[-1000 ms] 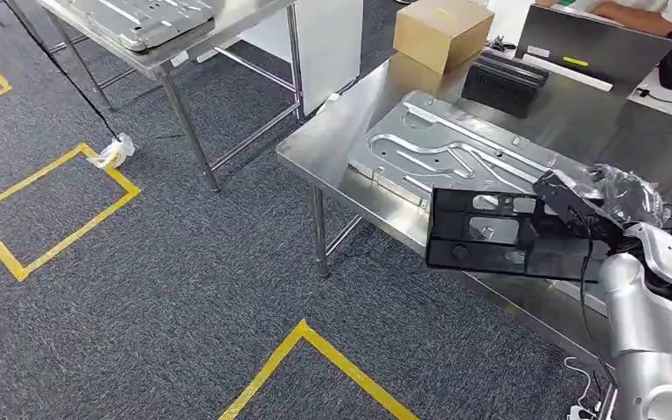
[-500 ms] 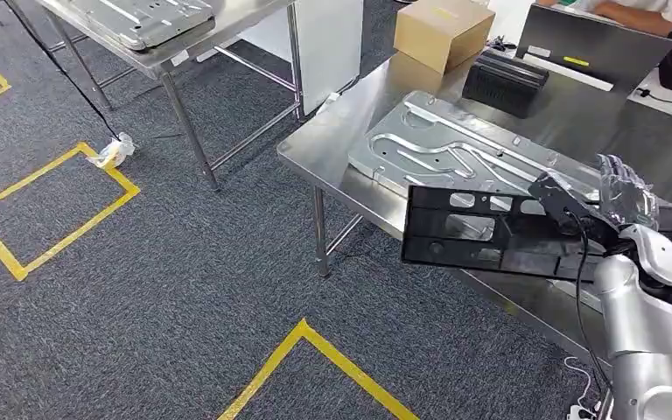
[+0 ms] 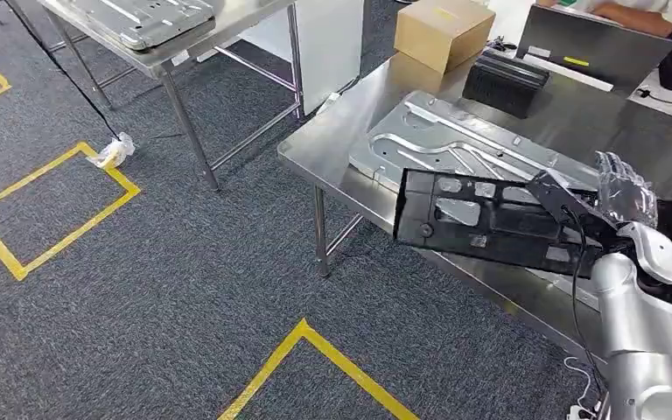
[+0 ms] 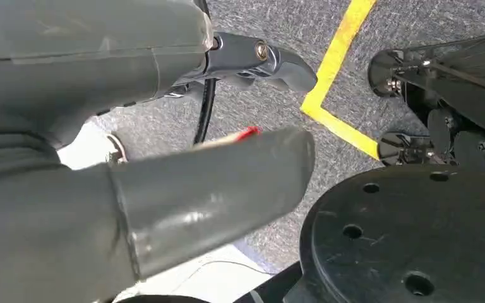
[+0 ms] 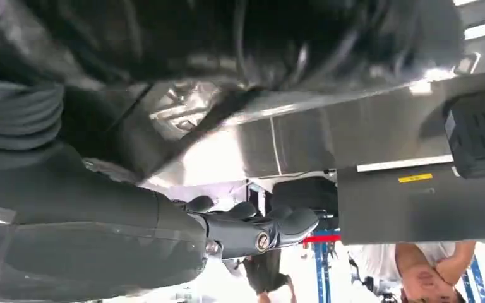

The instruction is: Take the parts from the cabinet and place them on the table.

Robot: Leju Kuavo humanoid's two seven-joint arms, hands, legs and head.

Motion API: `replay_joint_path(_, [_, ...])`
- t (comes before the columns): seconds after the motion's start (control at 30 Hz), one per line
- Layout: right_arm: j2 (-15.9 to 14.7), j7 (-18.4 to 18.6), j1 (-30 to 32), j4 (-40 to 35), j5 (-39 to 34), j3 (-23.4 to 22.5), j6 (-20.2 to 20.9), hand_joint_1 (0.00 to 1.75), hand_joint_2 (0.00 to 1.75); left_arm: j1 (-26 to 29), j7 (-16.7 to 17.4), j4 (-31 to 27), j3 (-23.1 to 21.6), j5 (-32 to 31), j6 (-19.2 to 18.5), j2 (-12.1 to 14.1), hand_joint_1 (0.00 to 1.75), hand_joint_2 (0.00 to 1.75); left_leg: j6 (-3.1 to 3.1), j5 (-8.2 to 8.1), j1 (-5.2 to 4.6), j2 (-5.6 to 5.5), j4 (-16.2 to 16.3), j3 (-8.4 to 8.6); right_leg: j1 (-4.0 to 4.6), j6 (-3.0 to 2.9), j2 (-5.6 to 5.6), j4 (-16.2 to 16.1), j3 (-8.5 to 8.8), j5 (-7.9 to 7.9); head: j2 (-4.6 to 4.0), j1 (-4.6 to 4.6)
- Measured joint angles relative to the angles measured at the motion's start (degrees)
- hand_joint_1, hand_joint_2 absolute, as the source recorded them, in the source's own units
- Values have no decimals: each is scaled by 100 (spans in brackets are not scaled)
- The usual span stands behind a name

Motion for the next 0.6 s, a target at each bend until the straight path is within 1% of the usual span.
replay_joint_path(0.37, [35, 105, -14, -76, 7, 0, 44, 0, 0, -1, 0, 0, 44, -35, 7, -17, 0, 0, 0, 0, 0, 0, 6, -2, -1, 7, 0, 0, 0, 5, 0, 0])
replay_joint_path(0.4, [41, 107, -15, -81, 6, 0, 48, 0, 0, -1, 0, 0, 44, -35, 7, -20, 0, 0, 19, -9, -13, -1, 36, -16, -42, 19, 2, -13, -2, 16, 0, -2])
replay_joint_path(0.47, [50, 111, -19, -85, 15, 0, 70, 0, 0, -1, 0, 0, 46, -35, 9, -20, 0, 0, 27, -14, -11, -4, 42, -28, -42, 28, -2, -14, -6, 21, 0, 0])
replay_joint_path(0.53, [70, 116, -19, -96, 37, 0, 83, 0, 0, -1, 0, 0, 50, -35, 9, -22, 0, 0, 70, -28, -24, -5, 56, -46, -53, 43, -4, -19, -7, 27, 0, -2])
replay_joint_path(0.57, [77, 118, -20, -98, 44, 0, 87, 0, 0, -1, 0, 0, 57, -35, 9, -22, 0, 0, 88, -25, -31, -5, 58, -51, -58, 58, -5, -32, -6, 37, 0, -2])
replay_joint_path(0.6, [83, 120, -20, -109, 46, 0, 94, 0, 0, -1, 0, 2, 66, -35, 9, -20, 0, 0, 110, -13, -38, -5, 50, -61, -63, 88, -5, -64, -3, 57, 0, -2])
